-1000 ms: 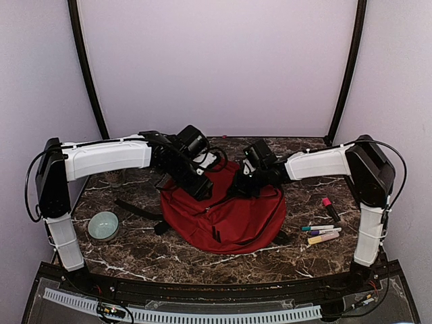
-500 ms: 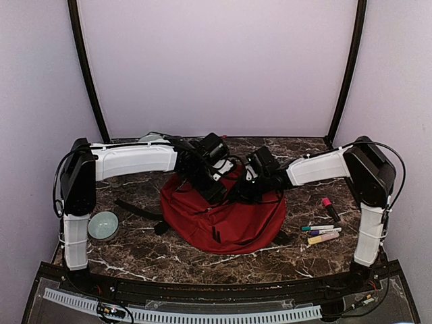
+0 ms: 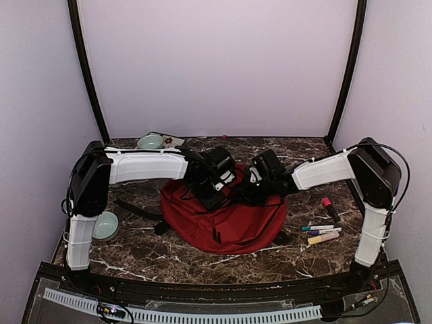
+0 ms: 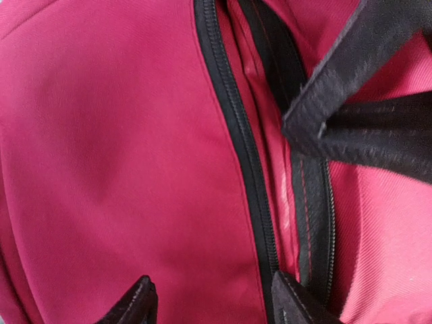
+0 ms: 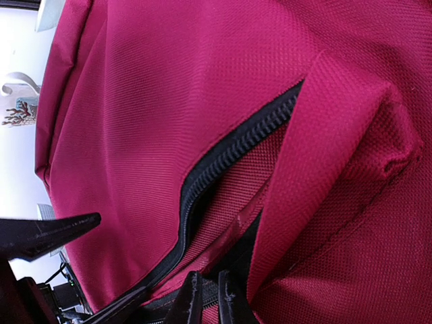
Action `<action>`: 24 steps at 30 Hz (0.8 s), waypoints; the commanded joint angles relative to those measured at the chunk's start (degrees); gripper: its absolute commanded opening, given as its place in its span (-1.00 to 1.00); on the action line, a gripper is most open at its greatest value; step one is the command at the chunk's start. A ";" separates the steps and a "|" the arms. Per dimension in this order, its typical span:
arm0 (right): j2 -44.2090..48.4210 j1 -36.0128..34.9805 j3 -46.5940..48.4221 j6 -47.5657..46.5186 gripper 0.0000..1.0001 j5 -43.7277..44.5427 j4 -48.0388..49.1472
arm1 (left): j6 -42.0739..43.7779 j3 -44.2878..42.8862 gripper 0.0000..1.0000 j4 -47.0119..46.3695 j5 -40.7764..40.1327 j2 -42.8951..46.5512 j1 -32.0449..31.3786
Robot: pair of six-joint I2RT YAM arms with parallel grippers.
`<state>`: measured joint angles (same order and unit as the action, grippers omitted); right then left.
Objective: Pack the student bag
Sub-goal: Pick up the lower front pocket of the student bag.
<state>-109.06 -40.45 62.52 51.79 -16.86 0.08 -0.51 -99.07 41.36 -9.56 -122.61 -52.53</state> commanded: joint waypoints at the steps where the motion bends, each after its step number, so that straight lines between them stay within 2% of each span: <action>1: -0.41 0.28 -1.85 0.20 -0.78 0.46 -4.38 | 0.50 1.50 0.19 3.35 -6.34 0.44 -0.97; 4: -0.70 0.28 -1.55 0.24 -0.78 0.28 -4.38 | 1.34 2.50 0.14 3.08 -10.22 0.36 -1.08; 7: -1.02 0.24 -1.10 0.26 -0.78 0.09 -4.38 | 1.27 2.83 0.00 3.18 -13.21 0.20 -1.12; 10: -1.27 0.28 -0.74 0.24 -0.78 -0.01 -4.53 | -0.17 1.92 -0.24 3.22 -15.51 0.25 -1.14; 13: -1.28 0.28 -0.45 0.24 -0.78 -0.01 -4.67 | -2.53 0.45 -0.44 2.90 -15.08 0.24 -1.17; 15: -1.26 0.28 -0.24 0.24 -0.78 -0.01 -4.75 | -4.04 -0.42 -0.50 2.49 -13.02 0.25 -1.37; 16: -1.22 0.28 -0.01 0.24 -0.78 -0.09 -4.88 | -4.54 -0.67 -0.48 2.19 -11.67 0.28 -1.53; 18: -1.17 0.21 0.31 0.13 -0.78 -0.10 -5.03 | -5.05 -0.63 -0.31 1.14 -9.42 0.33 -1.96; 21: -1.00 0.28 0.78 0.09 -0.78 -0.13 -5.37 | -4.86 -0.17 0.13 -1.57 -6.97 0.27 -2.46; 24: -0.63 0.27 0.83 0.28 -0.78 -0.01 -5.55 | -4.54 0.32 0.25 -4.64 -5.68 -0.05 -2.49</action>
<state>-109.06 -40.45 63.09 51.77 -17.19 -0.86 -4.64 -98.35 40.47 -18.35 -122.69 -54.35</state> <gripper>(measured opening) 0.109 0.602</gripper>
